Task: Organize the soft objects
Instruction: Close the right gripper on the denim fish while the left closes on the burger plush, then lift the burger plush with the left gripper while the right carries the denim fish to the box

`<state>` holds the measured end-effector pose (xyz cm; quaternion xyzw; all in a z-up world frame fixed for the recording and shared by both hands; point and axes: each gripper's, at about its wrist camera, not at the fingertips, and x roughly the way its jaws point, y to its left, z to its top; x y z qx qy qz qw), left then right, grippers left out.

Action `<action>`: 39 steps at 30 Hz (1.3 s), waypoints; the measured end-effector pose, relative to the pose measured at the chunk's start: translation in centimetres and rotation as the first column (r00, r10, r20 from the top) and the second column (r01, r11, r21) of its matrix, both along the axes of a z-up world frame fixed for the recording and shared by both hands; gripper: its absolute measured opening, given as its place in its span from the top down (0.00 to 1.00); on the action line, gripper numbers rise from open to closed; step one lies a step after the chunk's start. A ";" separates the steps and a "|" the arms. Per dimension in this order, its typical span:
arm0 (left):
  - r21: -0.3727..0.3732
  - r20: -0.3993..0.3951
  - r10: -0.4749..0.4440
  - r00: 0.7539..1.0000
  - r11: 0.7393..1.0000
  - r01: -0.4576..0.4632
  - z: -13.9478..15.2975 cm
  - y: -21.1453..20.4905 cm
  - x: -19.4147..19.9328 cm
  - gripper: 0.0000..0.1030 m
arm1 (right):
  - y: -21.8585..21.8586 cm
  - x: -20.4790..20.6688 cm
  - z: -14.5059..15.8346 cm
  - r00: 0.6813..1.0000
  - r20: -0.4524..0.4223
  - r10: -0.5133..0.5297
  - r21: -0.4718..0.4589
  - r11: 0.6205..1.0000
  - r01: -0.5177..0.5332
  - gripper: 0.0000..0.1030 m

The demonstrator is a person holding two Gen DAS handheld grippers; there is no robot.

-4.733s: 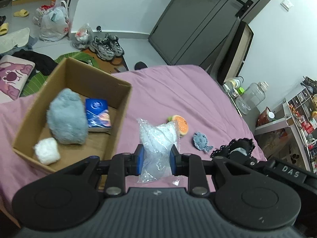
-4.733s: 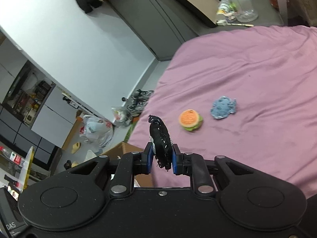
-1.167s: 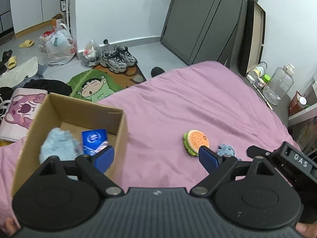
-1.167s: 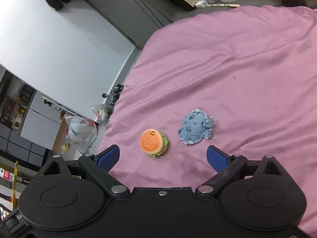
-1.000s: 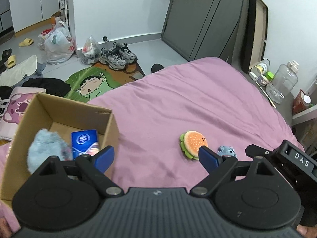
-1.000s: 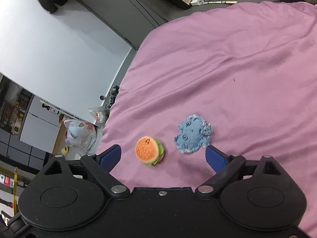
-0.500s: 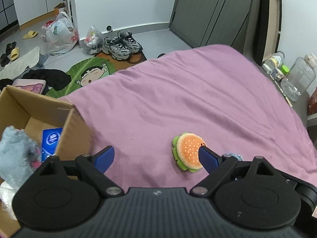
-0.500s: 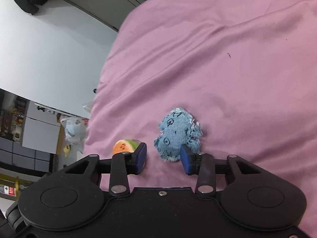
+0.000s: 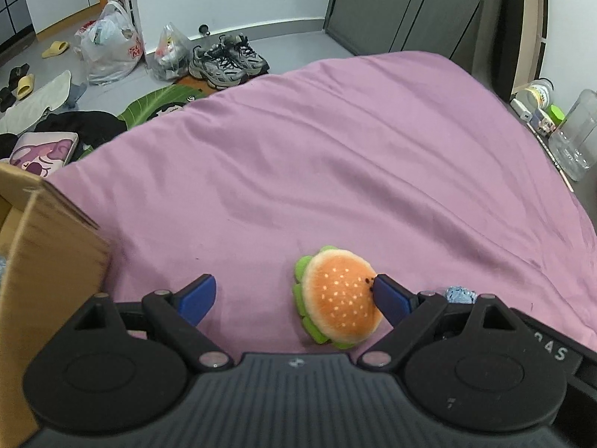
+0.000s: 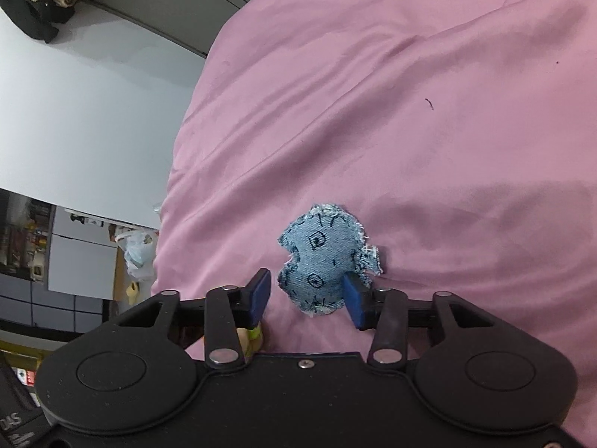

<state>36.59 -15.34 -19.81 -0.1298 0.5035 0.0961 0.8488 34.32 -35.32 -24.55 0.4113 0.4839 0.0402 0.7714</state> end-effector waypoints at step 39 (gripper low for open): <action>-0.186 0.058 0.038 0.998 0.982 -0.027 2.3 2.7 -1.7 0.78 | 3.9 0.9 2.0 0.995 0.054 0.085 -0.336 0.940 -0.063 0.63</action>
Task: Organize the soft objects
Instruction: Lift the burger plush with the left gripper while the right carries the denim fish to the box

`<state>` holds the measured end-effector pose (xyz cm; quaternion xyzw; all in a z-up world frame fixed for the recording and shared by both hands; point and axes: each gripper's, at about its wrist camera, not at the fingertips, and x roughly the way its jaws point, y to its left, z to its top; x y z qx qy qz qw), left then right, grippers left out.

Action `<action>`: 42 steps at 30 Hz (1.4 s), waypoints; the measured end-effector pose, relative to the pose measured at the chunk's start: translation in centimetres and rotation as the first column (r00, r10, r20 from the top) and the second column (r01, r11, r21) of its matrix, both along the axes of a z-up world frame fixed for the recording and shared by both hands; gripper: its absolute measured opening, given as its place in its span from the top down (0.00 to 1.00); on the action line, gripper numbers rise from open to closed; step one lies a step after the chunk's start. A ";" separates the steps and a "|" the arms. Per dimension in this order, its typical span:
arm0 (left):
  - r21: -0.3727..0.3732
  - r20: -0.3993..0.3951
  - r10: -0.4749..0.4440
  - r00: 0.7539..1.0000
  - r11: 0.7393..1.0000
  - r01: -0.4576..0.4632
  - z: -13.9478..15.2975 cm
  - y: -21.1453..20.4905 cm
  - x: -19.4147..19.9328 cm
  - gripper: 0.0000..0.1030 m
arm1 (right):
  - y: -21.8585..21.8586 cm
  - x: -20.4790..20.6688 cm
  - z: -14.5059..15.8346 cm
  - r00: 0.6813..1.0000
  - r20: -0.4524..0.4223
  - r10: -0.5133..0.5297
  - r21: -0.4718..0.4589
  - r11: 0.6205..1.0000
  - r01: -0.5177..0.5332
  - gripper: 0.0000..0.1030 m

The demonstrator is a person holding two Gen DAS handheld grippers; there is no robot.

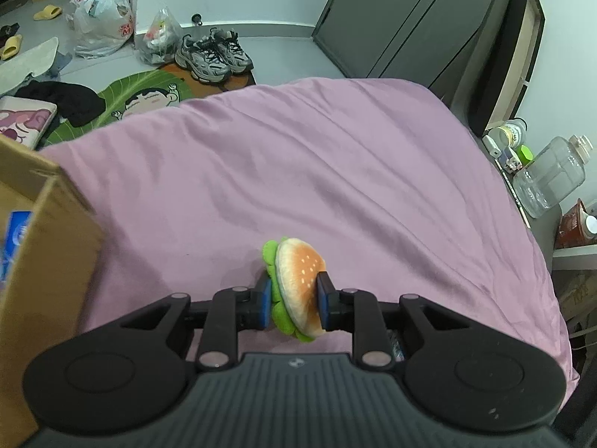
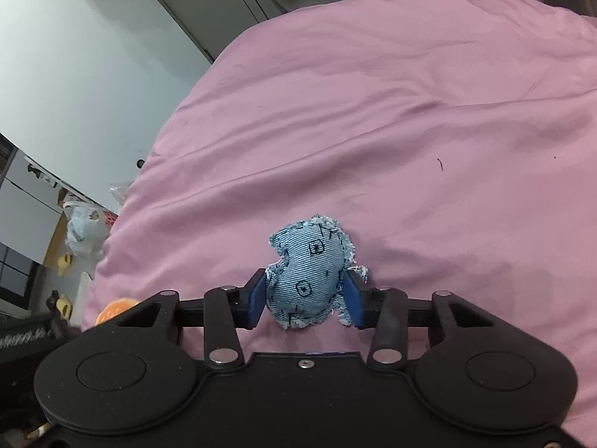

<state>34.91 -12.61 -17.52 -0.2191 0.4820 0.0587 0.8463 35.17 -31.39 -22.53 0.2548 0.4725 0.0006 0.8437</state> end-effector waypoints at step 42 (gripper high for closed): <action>0.007 0.154 0.056 0.987 0.998 -0.058 10.7 15.2 -13.3 0.77 | 8.2 -10.5 12.5 0.949 0.297 0.101 0.008 0.994 -0.108 0.70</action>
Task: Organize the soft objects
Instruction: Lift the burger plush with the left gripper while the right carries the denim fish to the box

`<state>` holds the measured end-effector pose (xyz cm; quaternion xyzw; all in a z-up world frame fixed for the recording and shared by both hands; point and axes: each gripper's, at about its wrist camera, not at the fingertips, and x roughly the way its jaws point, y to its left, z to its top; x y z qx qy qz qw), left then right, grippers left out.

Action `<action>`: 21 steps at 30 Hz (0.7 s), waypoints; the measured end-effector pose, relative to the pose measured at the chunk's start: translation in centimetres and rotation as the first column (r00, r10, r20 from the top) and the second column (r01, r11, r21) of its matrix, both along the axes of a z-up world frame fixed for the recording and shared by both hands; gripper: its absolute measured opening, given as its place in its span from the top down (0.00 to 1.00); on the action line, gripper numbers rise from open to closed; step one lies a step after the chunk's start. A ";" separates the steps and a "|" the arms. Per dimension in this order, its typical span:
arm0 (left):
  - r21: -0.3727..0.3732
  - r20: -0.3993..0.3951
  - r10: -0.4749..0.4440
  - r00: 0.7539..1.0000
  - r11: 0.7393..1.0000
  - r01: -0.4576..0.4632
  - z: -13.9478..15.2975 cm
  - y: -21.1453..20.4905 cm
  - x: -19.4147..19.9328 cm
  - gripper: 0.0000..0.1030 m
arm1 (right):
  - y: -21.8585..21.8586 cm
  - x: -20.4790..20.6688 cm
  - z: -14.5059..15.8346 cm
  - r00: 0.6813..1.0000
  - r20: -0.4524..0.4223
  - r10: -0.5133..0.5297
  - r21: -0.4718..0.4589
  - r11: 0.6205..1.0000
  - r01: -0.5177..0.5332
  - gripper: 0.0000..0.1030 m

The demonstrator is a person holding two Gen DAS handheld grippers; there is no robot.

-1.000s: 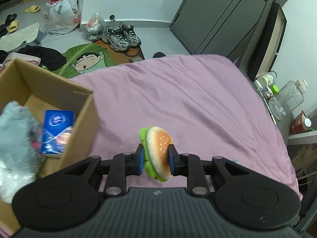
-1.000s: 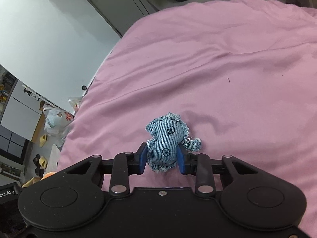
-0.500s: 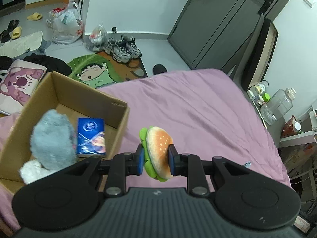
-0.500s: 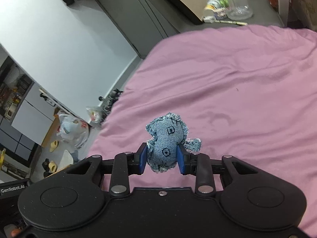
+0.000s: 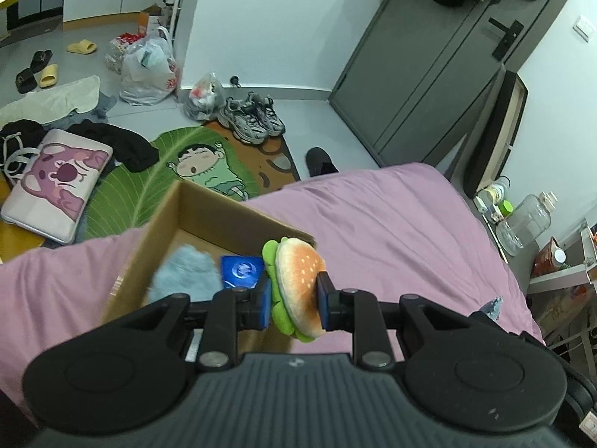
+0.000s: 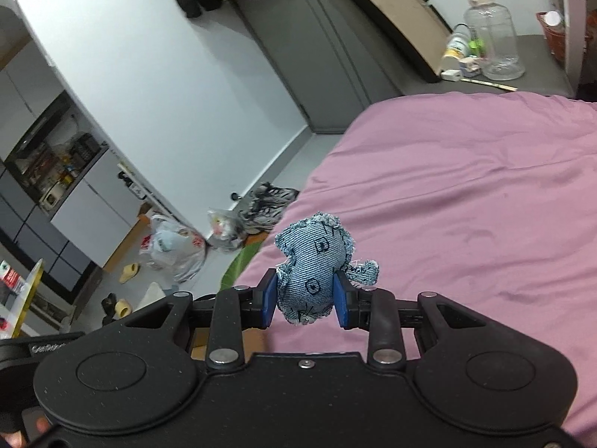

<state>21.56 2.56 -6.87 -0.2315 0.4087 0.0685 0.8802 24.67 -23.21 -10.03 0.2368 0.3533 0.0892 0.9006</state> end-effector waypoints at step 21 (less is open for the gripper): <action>0.003 -0.010 0.088 0.996 0.996 -0.088 -0.6 7.4 -0.7 0.77 | 7.7 -0.7 0.5 0.986 0.042 0.163 -0.024 0.986 -0.162 0.70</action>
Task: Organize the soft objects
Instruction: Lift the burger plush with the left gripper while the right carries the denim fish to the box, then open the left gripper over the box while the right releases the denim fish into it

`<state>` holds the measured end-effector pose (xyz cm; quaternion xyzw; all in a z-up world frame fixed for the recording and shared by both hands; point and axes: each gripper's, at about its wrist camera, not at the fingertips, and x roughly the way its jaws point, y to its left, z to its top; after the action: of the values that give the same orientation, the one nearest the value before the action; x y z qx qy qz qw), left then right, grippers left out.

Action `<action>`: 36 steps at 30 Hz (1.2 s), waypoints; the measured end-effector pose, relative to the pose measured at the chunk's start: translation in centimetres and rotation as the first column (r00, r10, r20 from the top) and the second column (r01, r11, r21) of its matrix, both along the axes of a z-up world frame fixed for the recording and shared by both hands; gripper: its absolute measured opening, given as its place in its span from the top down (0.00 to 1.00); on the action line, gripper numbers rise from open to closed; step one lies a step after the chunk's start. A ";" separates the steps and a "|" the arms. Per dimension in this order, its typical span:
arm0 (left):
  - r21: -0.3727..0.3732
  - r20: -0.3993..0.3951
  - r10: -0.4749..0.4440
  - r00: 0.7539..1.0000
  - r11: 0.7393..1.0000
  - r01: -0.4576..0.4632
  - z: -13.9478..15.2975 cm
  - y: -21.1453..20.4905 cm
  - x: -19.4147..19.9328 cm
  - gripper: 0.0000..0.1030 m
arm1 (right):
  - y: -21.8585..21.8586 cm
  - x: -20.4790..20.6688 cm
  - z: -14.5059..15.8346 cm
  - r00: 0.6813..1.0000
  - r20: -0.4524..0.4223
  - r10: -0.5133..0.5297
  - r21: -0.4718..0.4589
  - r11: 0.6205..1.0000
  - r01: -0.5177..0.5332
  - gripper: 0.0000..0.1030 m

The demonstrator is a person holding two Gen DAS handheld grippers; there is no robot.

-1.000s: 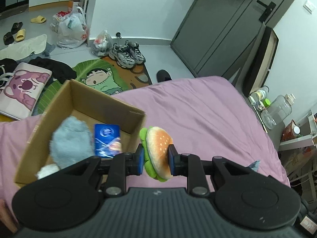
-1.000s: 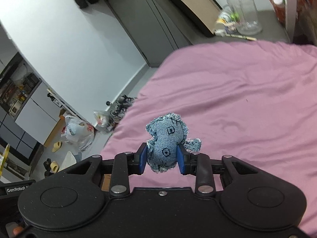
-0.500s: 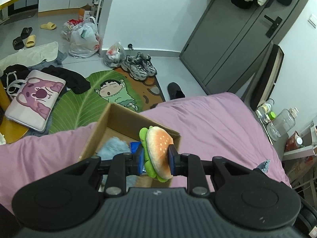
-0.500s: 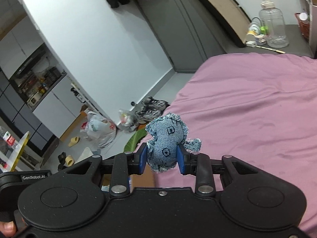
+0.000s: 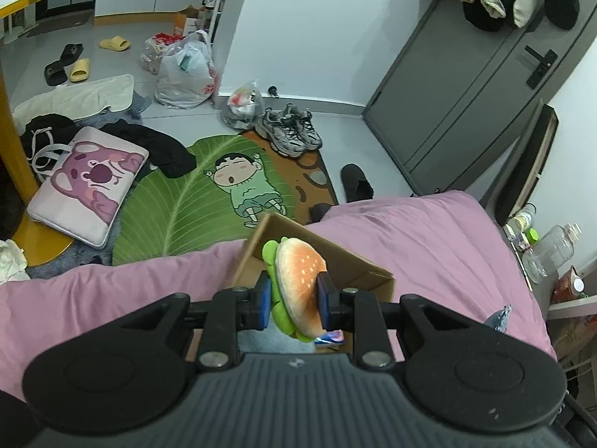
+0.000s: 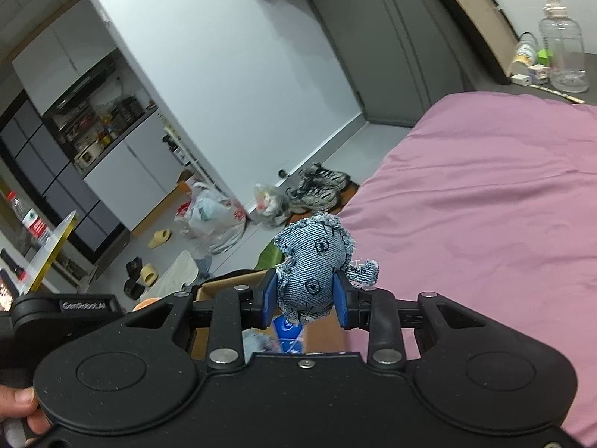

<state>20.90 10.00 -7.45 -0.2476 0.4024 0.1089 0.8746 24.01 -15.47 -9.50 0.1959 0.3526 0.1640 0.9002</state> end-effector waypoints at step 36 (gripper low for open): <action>-0.018 -0.028 0.002 1.000 1.000 -0.002 -2.7 0.9 4.1 0.41 | 4.5 -0.9 -1.8 0.971 -0.116 0.209 0.007 0.978 -0.210 0.59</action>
<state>25.00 10.90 -10.16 -0.2545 0.4155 0.1096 0.8664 23.13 -10.98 -11.25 0.1645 0.4236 0.2454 0.8563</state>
